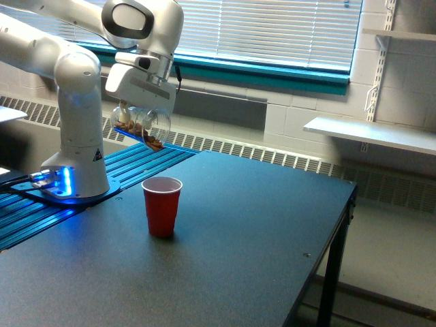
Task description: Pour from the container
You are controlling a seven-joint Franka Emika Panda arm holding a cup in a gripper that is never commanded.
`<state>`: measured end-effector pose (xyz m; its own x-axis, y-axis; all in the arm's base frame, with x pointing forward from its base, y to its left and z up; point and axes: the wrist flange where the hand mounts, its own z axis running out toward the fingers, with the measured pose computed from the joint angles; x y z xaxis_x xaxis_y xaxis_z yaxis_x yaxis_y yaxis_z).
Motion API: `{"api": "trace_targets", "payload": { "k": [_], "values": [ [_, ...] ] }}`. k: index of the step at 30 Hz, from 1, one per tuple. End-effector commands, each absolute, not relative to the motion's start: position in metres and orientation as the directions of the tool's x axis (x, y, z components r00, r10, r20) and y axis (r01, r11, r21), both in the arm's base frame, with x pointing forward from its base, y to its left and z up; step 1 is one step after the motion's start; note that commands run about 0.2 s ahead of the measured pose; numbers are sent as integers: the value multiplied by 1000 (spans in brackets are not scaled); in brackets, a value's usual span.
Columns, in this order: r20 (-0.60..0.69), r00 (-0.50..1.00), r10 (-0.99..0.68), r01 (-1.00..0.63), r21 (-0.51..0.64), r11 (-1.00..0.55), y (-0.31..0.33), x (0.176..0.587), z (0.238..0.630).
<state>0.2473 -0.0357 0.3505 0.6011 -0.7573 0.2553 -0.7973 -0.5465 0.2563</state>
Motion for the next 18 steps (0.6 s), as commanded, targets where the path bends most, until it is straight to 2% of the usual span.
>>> {"api": "trace_targets", "payload": {
  "k": [1,18],
  "values": [
    [244,634,-734,-762,361,-538,-29,239,320],
    [235,634,-737,-756,386,-528,-34,244,324]
  ]
}}
